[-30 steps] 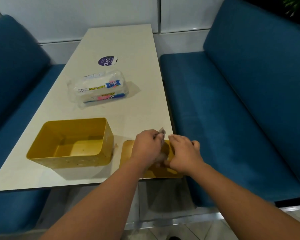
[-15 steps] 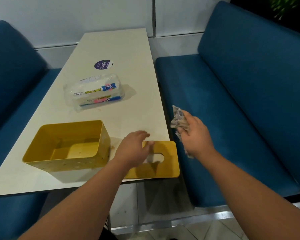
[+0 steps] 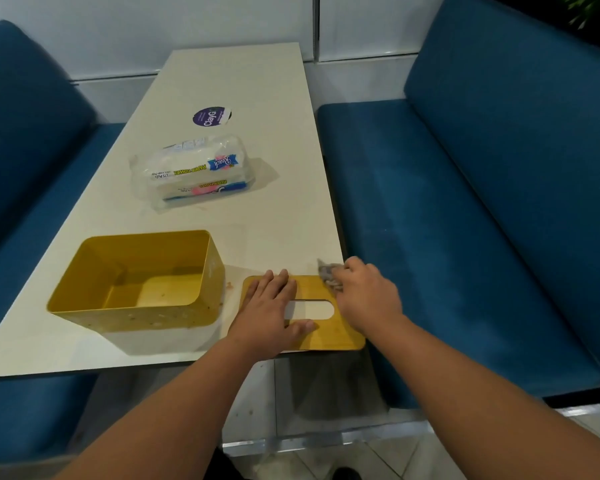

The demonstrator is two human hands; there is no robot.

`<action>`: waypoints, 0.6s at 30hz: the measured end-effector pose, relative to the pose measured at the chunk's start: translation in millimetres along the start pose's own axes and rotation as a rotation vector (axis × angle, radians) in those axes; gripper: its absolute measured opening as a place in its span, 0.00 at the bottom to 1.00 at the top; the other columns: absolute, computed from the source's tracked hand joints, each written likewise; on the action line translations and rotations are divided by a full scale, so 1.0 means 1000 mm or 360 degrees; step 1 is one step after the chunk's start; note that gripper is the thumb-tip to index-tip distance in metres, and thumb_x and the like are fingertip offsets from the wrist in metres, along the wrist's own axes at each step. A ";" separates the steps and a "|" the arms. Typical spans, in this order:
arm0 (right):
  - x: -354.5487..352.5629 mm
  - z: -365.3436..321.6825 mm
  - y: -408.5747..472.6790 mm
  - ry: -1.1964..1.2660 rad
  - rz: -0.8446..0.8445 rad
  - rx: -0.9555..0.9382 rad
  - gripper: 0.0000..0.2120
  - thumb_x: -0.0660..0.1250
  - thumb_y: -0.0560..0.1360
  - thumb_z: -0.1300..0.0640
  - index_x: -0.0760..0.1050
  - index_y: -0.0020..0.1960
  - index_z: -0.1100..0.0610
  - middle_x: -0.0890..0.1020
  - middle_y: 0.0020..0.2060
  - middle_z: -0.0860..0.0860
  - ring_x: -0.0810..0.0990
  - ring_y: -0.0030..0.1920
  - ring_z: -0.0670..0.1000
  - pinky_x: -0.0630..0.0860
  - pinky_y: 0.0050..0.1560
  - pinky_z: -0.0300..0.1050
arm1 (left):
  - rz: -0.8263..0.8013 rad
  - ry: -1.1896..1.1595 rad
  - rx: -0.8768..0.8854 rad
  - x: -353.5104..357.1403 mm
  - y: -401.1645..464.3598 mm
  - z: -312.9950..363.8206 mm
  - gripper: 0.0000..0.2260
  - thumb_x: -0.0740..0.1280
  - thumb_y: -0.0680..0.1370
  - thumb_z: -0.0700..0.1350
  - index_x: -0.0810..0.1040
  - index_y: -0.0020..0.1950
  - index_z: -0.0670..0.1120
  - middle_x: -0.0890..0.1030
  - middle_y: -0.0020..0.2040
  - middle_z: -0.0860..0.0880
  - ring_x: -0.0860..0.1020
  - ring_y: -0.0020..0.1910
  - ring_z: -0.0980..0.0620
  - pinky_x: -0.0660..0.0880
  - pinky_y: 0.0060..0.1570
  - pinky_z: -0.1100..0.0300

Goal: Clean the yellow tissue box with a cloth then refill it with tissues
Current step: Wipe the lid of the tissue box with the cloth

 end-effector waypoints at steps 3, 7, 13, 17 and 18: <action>-0.001 -0.007 0.006 -0.0044 0.0006 -0.0061 0.13 0.61 0.79 0.50 0.73 0.63 0.48 0.72 0.54 0.48 0.70 0.50 0.50 0.67 0.37 0.45 | 0.0007 -0.0008 0.0011 -0.001 0.000 0.000 0.39 0.55 0.75 0.69 0.47 0.79 0.51 0.43 0.79 0.53 0.37 0.77 0.52 0.40 0.75 0.49; 0.012 -0.044 -0.007 0.0019 -0.0037 -0.0307 0.15 0.60 0.78 0.46 0.73 0.62 0.50 0.73 0.56 0.49 0.72 0.51 0.51 0.66 0.39 0.45 | 0.0021 0.0001 0.0037 -0.001 0.001 0.001 0.39 0.54 0.76 0.69 0.45 0.79 0.51 0.44 0.79 0.52 0.38 0.77 0.52 0.40 0.75 0.50; 0.001 0.016 -0.016 0.0063 0.0069 0.0032 0.14 0.60 0.78 0.53 0.76 0.61 0.50 0.73 0.56 0.47 0.71 0.49 0.50 0.70 0.38 0.45 | 0.0004 -0.0053 -0.0004 -0.002 0.000 -0.001 0.39 0.56 0.75 0.69 0.49 0.79 0.52 0.44 0.79 0.54 0.38 0.77 0.53 0.40 0.75 0.50; 0.001 0.010 -0.055 0.0016 0.0027 -0.0076 0.15 0.62 0.76 0.53 0.75 0.62 0.51 0.74 0.56 0.48 0.72 0.48 0.51 0.71 0.35 0.44 | 0.0011 -0.0064 0.0006 -0.003 0.001 0.000 0.39 0.57 0.75 0.68 0.49 0.79 0.51 0.45 0.79 0.54 0.39 0.77 0.52 0.41 0.75 0.50; 0.002 0.007 -0.071 0.0022 0.0020 -0.0134 0.15 0.64 0.75 0.53 0.76 0.61 0.51 0.75 0.56 0.48 0.73 0.46 0.51 0.70 0.33 0.43 | 0.0013 -0.0060 0.0011 -0.003 0.000 0.000 0.39 0.57 0.75 0.68 0.49 0.79 0.51 0.45 0.79 0.53 0.39 0.77 0.52 0.41 0.75 0.50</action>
Point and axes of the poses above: each hand's wrist, its own y-axis towards the middle knuckle, its own x-axis out of the palm, z = x × y, the point moved 6 cm from there along y, towards the middle knuckle
